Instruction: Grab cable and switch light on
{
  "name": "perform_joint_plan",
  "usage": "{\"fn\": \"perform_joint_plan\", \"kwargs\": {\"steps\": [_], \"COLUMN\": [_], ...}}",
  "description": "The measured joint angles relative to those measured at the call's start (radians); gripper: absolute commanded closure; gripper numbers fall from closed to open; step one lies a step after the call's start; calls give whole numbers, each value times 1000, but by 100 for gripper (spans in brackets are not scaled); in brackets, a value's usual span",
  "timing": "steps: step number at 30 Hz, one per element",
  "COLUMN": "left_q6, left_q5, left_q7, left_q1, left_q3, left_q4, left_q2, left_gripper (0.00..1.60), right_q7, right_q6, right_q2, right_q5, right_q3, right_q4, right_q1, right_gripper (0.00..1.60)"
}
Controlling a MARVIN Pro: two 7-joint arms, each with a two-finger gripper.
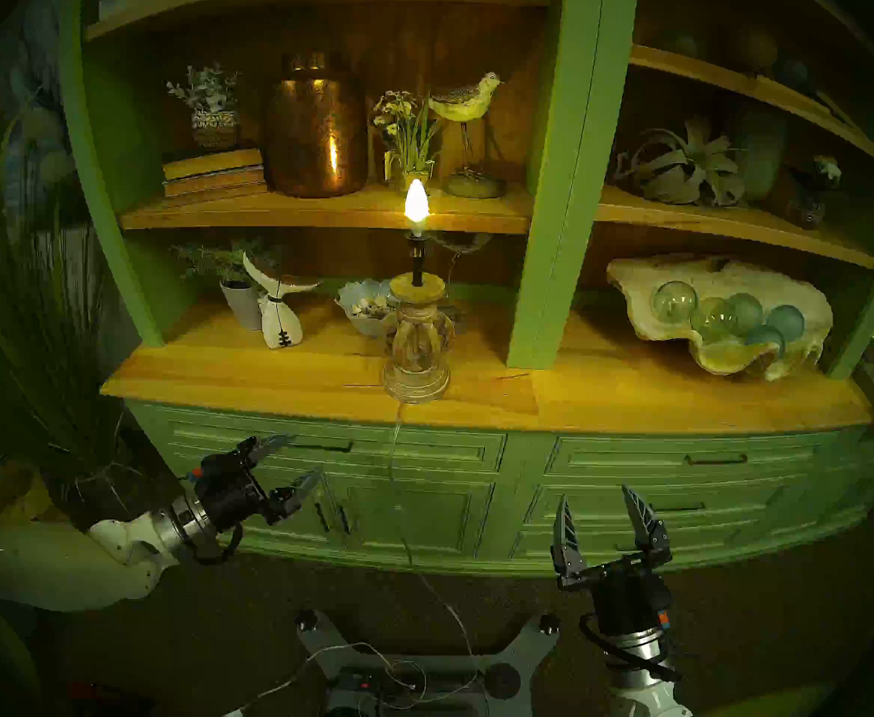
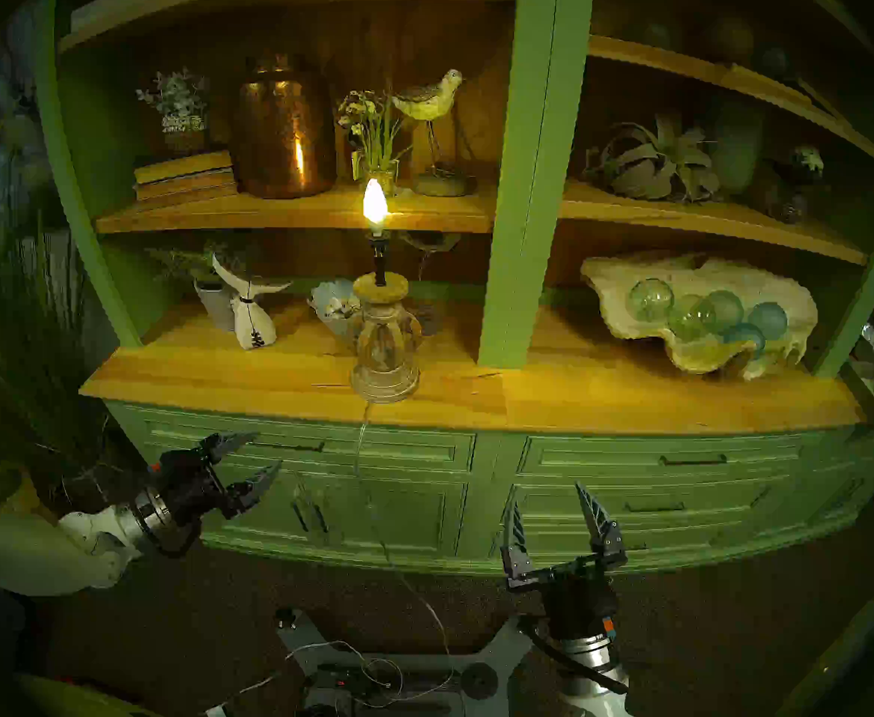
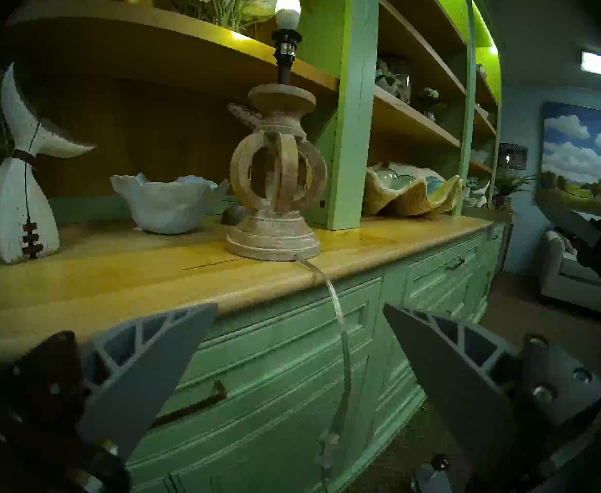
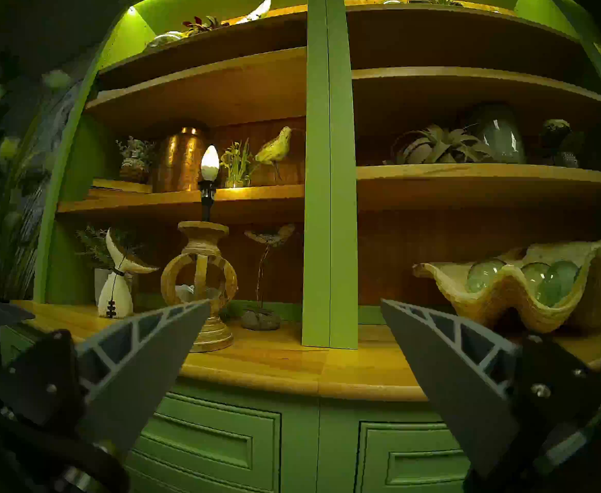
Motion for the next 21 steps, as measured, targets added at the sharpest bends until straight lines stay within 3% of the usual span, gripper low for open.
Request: {"fn": "perform_joint_plan", "kwargs": {"steps": [21], "left_q6": [-7], "left_q5": [73], "left_q7": [-34], "left_q1": [0], "left_q3": [-9], "left_q4": [-15], "left_q2": [15], "left_gripper": [0], "right_q7": [38], "right_q6": [0], "right_q2": [-10], "right_q5": [66], "right_q3": [32], "right_q4": [48], "right_q1": [8], "right_gripper": [0]}}
